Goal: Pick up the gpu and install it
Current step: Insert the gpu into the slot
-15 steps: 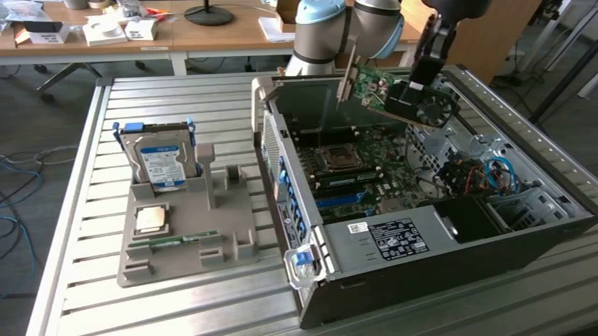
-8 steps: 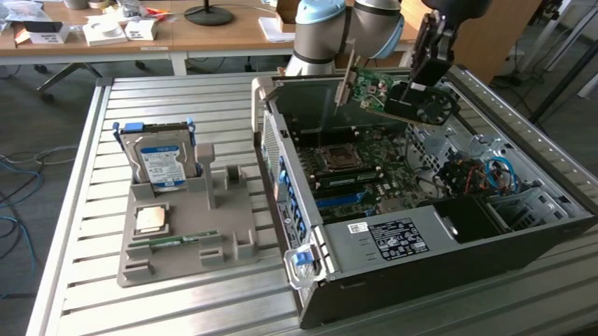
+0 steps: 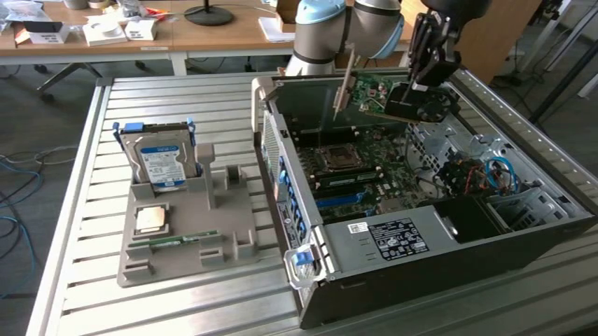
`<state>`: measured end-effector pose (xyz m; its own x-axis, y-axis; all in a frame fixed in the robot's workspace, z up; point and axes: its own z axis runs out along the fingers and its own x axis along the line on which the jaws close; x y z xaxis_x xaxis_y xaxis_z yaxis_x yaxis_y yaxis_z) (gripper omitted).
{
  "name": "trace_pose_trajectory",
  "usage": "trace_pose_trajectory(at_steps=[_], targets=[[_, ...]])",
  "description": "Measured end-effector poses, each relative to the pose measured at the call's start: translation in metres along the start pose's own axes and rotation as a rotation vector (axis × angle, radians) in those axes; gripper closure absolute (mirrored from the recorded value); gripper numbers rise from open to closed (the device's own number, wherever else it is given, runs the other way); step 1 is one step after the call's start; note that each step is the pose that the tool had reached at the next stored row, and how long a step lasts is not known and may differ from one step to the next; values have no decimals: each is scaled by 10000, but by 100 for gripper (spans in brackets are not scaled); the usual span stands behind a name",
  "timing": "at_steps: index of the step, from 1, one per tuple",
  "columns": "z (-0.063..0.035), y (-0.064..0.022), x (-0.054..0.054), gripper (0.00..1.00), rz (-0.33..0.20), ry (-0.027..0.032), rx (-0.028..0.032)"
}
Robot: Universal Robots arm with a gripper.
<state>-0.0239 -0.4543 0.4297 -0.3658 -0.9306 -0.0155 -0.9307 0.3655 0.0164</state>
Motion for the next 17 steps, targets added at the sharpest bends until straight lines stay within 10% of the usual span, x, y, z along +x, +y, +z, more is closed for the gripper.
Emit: trace_pose_trajectory(at_steps=[17], targets=[[10,0,0,74,-3038,48,-40]])
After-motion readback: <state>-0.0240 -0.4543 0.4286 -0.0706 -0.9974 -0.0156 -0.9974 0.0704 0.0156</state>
